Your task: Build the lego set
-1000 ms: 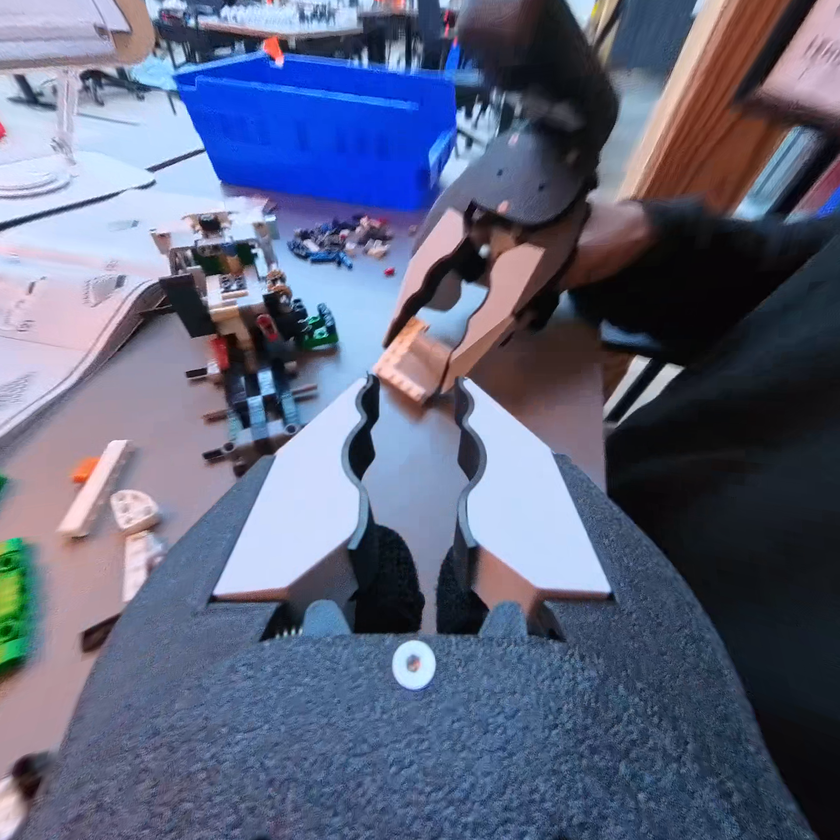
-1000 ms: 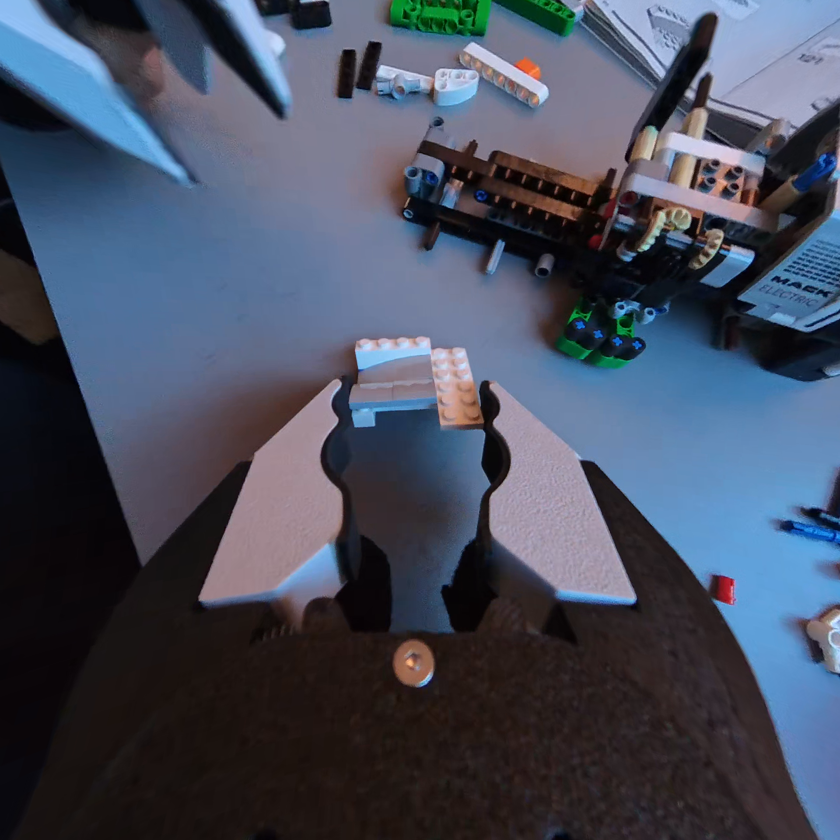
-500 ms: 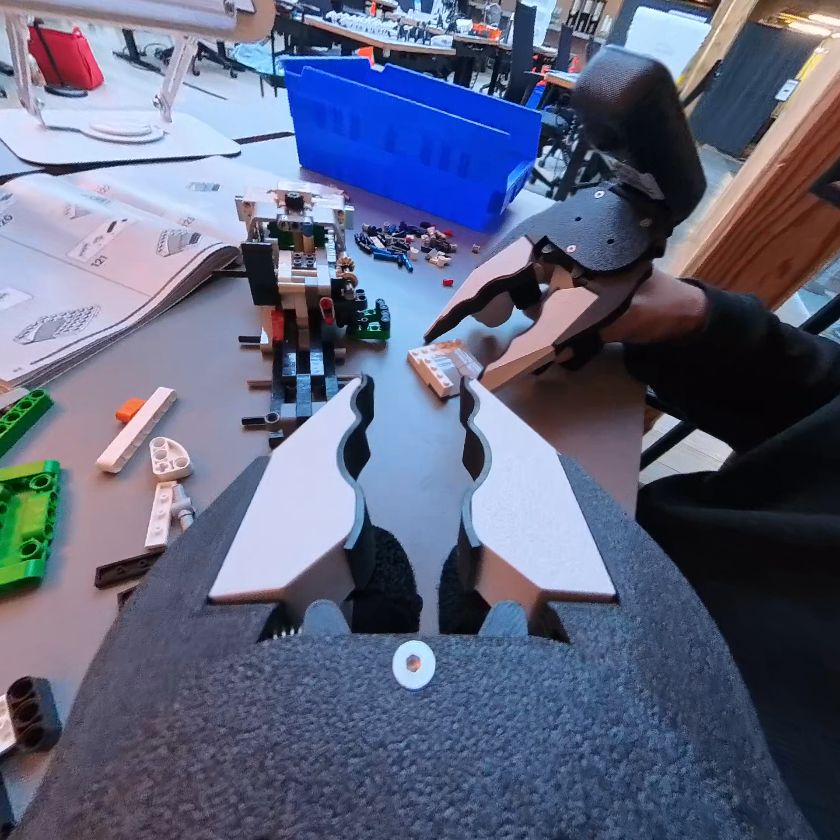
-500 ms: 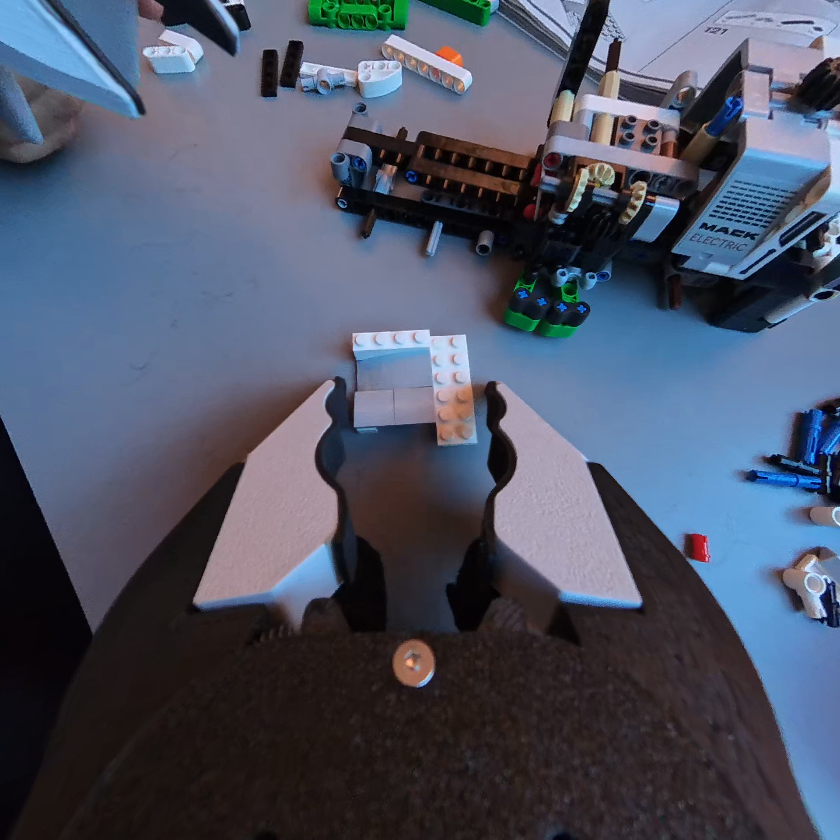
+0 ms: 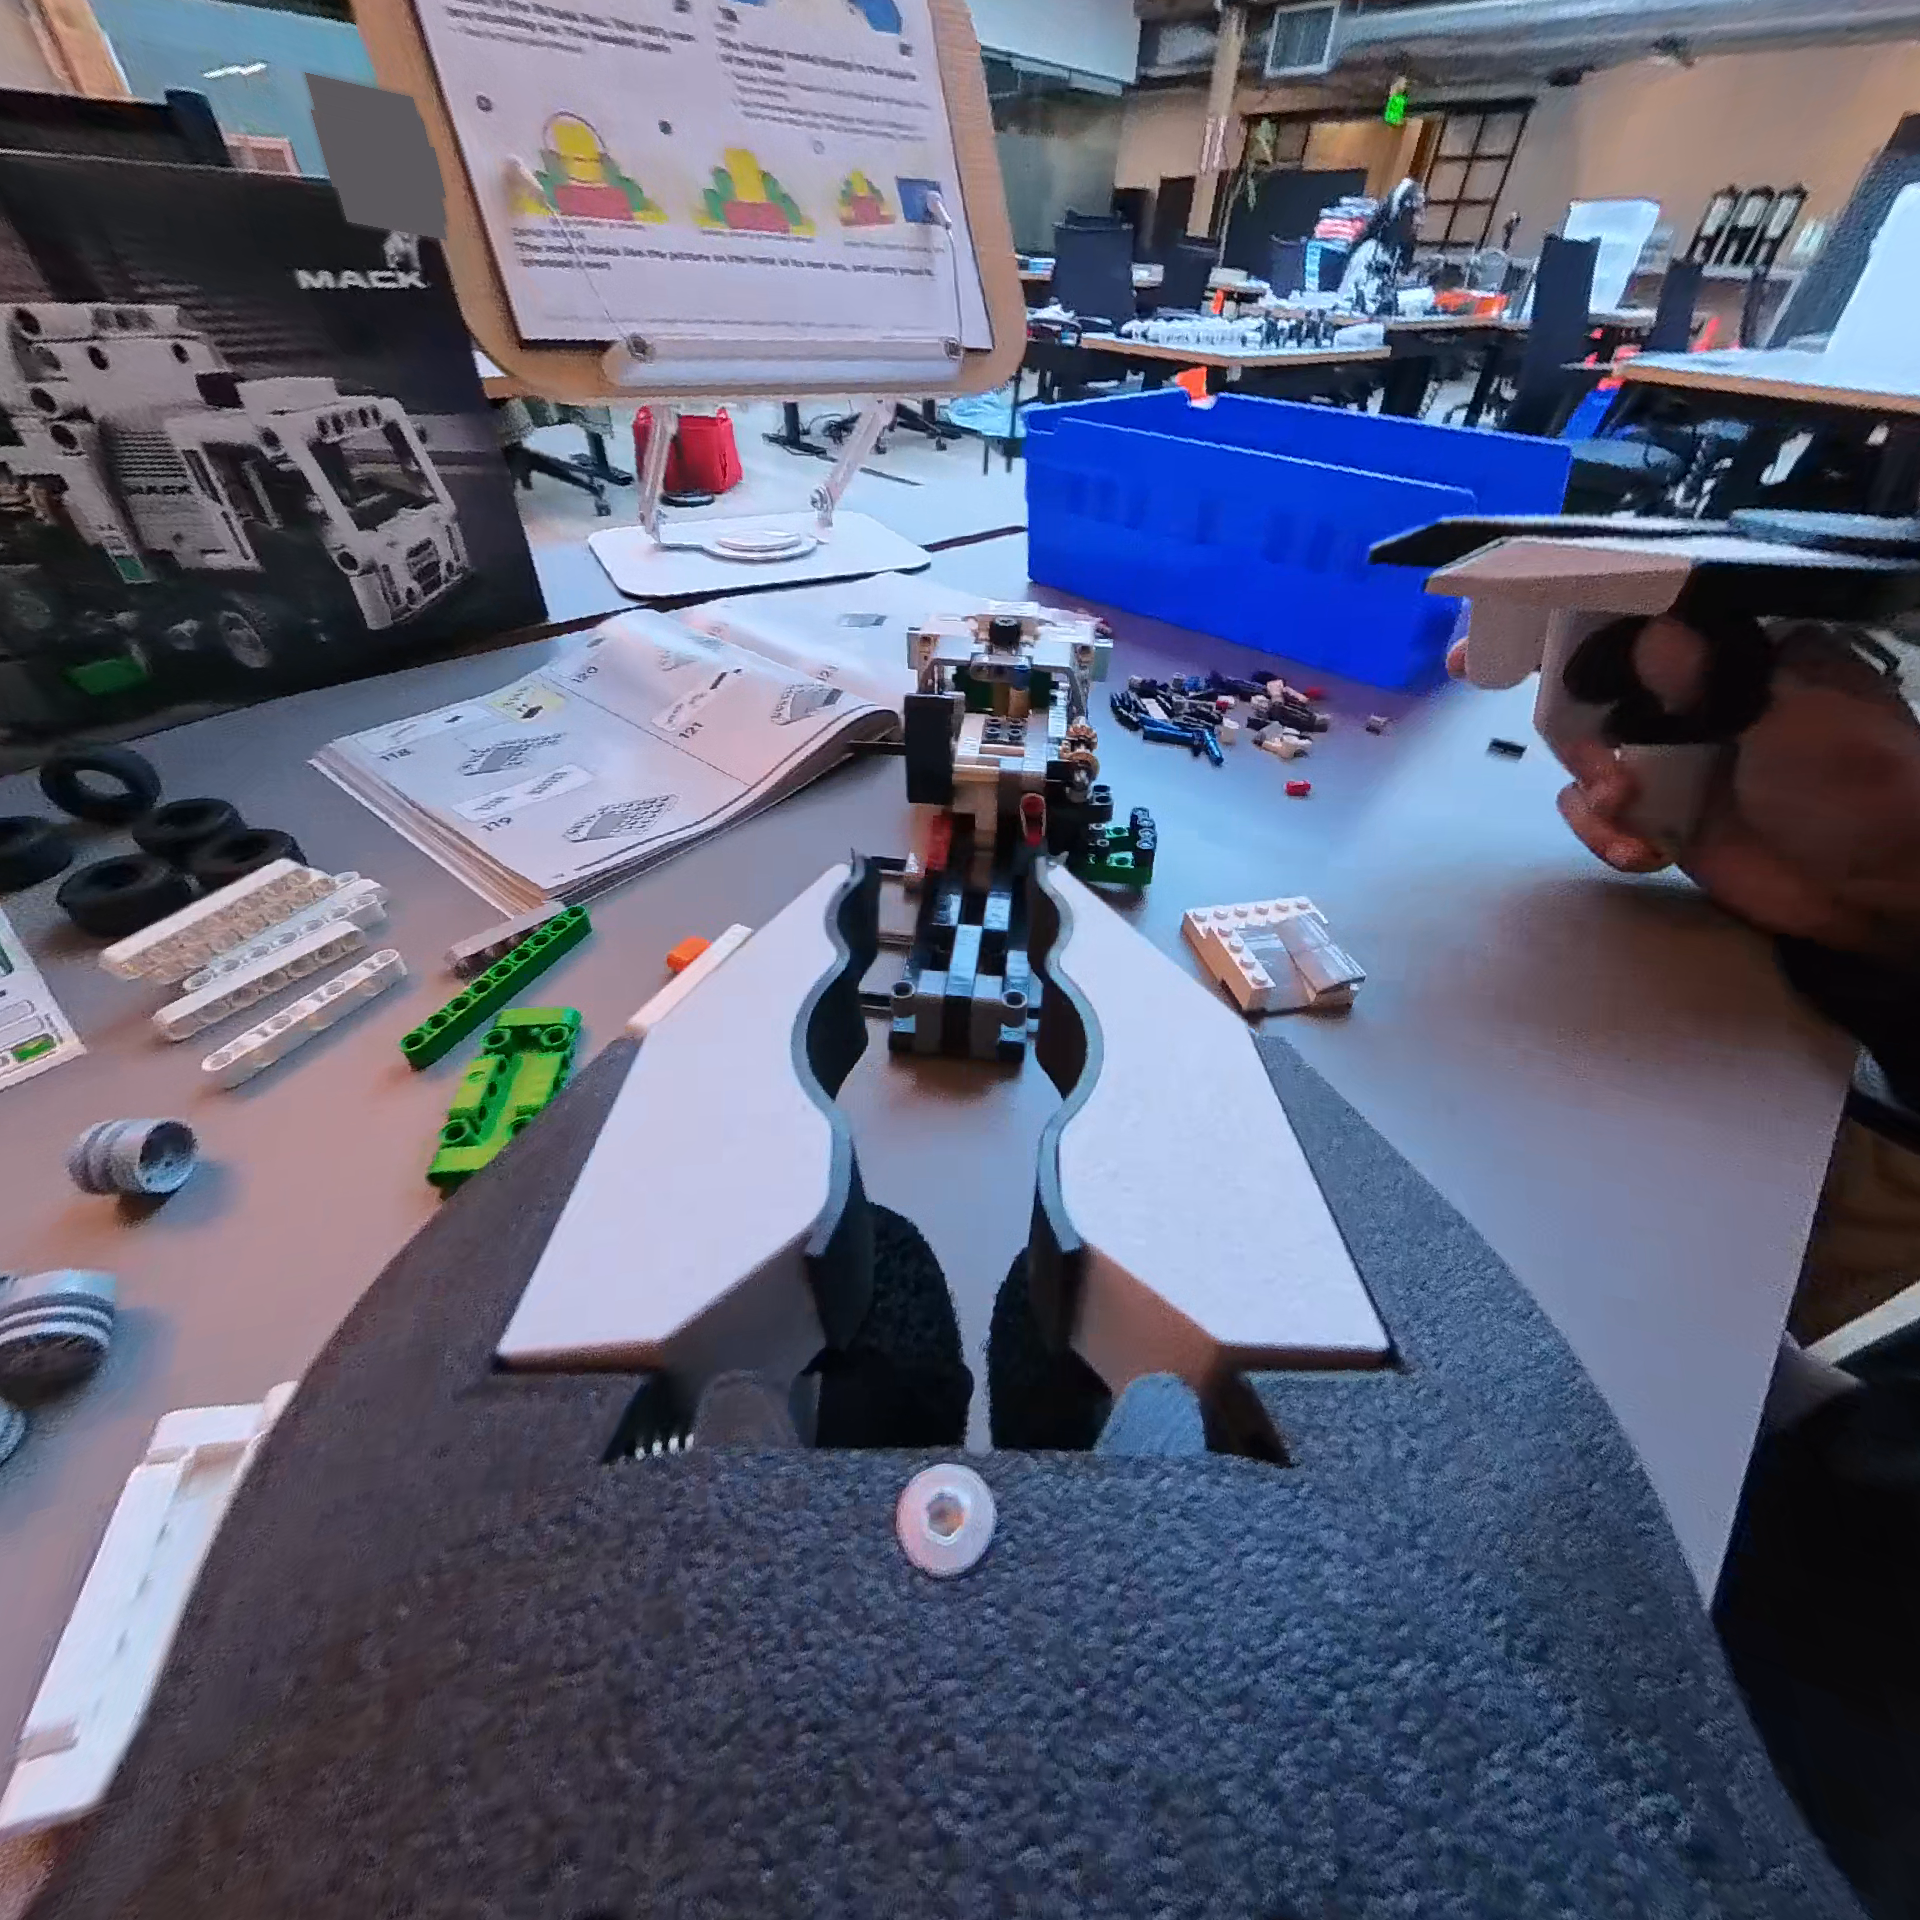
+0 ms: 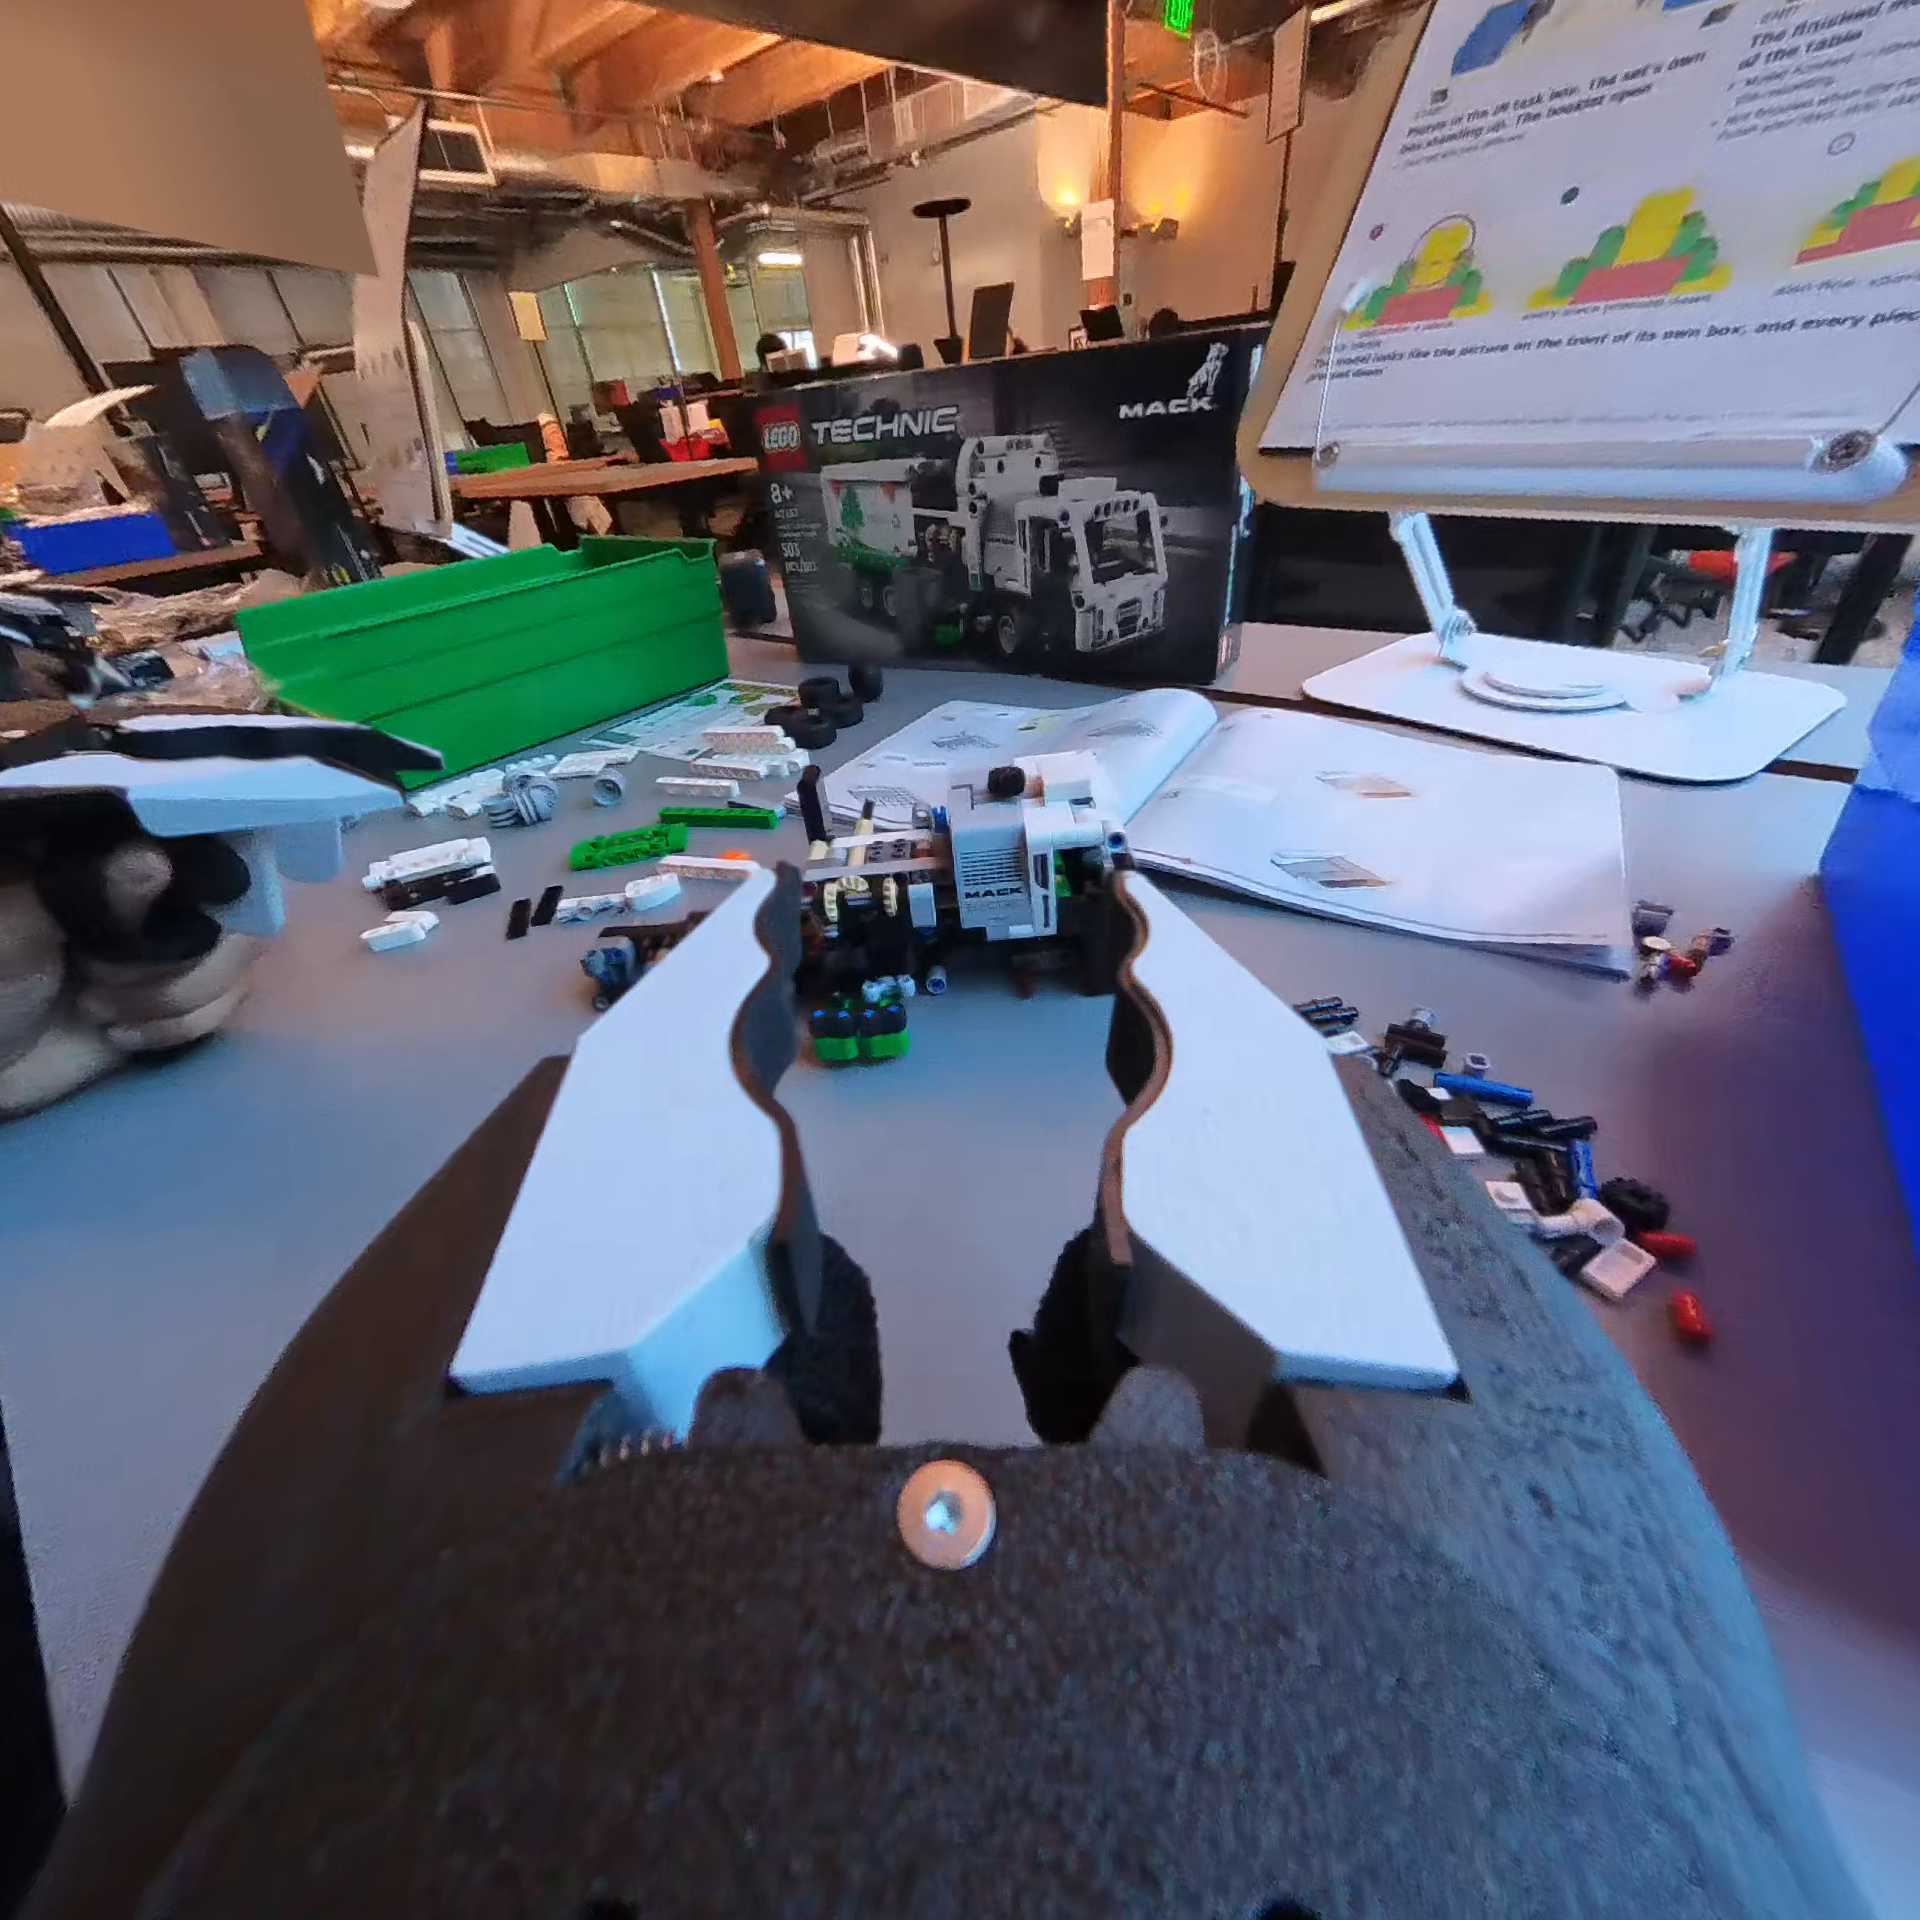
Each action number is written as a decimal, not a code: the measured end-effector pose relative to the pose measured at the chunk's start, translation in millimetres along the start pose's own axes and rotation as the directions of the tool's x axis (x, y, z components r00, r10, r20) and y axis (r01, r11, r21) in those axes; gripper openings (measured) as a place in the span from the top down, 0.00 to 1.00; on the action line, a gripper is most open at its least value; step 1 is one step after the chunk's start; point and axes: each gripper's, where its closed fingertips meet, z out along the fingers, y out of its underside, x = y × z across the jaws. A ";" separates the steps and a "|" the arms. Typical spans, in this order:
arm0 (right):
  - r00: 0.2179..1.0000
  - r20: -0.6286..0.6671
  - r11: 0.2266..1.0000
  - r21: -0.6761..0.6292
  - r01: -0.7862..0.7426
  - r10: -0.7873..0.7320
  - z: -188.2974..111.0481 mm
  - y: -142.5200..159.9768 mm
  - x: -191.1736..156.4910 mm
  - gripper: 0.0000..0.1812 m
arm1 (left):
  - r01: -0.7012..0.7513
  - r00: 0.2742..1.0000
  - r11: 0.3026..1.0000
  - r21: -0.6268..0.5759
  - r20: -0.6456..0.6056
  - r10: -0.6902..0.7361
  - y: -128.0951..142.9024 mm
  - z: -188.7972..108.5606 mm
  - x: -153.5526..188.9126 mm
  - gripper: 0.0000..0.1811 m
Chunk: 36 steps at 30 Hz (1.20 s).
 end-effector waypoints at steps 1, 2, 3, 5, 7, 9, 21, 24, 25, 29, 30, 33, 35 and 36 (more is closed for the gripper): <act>1.000 0.002 1.000 -0.010 -0.004 0.004 0.5 1.7 -0.2 0.70 | 0.012 1.000 1.000 0.005 0.001 -0.012 -0.8 -0.8 -1.5 0.86; 1.000 0.014 1.000 -0.016 -0.008 0.009 2.2 3.4 -2.4 0.70 | 0.018 1.000 1.000 0.011 -0.003 -0.018 -1.4 -1.4 -1.6 0.86; 1.000 0.030 1.000 -0.023 -0.010 0.011 4.5 5.7 -5.2 0.70 | 0.020 1.000 1.000 0.016 -0.005 -0.020 -2.2 -2.0 -1.6 0.86; 0.998 0.054 0.999 -0.046 -0.025 0.028 7.4 10.0 -9.5 0.70 | 0.023 1.000 1.000 0.021 -0.009 -0.023 -2.8 -2.7 -1.5 0.86; 0.998 0.058 0.997 -0.066 -0.032 0.036 7.4 12.5 -10.8 0.74 | 0.033 0.999 0.999 0.023 -0.012 -0.033 -3.2 -2.9 -2.2 0.86; 0.998 0.055 0.998 -0.066 -0.025 0.029 7.2 12.3 -11.0 0.76 | 0.050 0.999 0.998 0.024 -0.015 -0.049 -3.5 -3.1 -3.6 0.86; 0.995 0.075 0.992 -0.109 -0.056 0.064 8.7 19.7 -13.7 0.82 | 0.062 0.961 0.998 0.022 0.269 -0.065 -9.6 -52.3 -74.0 0.87; 0.993 0.080 0.989 -0.122 -0.082 0.093 9.9 21.3 -11.8 0.83 | 0.062 0.929 0.992 -0.112 0.370 -0.017 -5.4 -85.0 -113.0 0.86; 0.991 0.082 0.988 -0.125 -0.091 0.102 10.2 21.7 -11.4 0.83 | 0.087 0.930 0.979 -0.185 0.367 -0.013 2.9 -90.2 -120.2 0.84; 0.987 0.088 0.985 -0.122 -0.120 0.131 10.4 21.0 -9.4 0.83 | 0.075 0.920 0.898 -0.433 0.377 0.105 30.6 -98.3 -148.4 0.84; 0.987 0.088 0.985 -0.121 -0.126 0.137 10.3 20.9 -9.0 0.83 | 0.058 0.920 0.854 -0.518 0.359 0.156 38.3 -97.7 -154.4 0.84; 0.984 0.091 0.982 -0.125 -0.141 0.153 10.5 21.4 -8.3 0.84 | -0.027 0.881 0.739 -0.673 0.333 0.336 38.3 -89.0 -184.9 0.84; 0.982 0.096 0.981 -0.128 -0.148 0.161 10.7 21.8 -8.7 0.84 | 0.001 0.897 0.672 -0.741 0.298 0.328 41.4 -76.1 -200.8 0.81; 0.982 0.099 0.980 -0.129 -0.151 0.164 10.8 21.9 -8.7 0.84 | 0.025 0.898 0.648 -0.761 0.302 0.320 41.3 -69.2 -212.0 0.79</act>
